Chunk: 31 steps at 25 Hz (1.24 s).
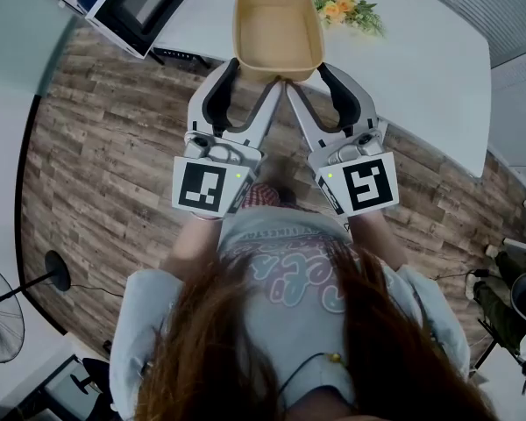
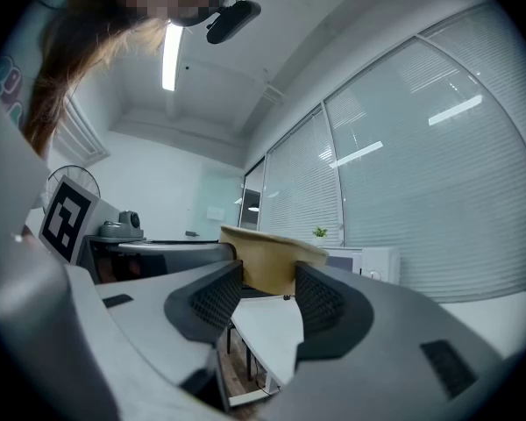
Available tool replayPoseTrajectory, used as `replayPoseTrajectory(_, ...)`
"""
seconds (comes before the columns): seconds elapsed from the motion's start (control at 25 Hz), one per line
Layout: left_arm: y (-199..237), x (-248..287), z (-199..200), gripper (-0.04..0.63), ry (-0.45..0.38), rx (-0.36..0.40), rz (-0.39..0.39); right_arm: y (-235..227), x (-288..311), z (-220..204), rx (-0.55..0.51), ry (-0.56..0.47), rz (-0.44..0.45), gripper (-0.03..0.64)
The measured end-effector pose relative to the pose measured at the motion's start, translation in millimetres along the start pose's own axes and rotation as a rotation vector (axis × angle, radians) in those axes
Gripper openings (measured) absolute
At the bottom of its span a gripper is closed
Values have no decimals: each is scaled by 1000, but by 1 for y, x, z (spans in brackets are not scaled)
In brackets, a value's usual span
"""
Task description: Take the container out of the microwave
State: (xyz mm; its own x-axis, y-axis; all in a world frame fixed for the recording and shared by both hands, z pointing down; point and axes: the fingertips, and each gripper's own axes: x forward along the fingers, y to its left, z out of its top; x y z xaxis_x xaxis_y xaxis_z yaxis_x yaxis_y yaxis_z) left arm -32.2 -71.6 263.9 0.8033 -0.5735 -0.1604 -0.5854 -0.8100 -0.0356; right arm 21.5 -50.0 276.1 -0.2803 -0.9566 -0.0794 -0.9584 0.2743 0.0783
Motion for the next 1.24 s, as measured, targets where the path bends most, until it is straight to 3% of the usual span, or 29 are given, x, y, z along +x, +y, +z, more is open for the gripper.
replayPoseTrajectory(1.24, 11, -17, 4, 242, -1, 6, 24, 19, 6, 3, -28, -3, 28, 178)
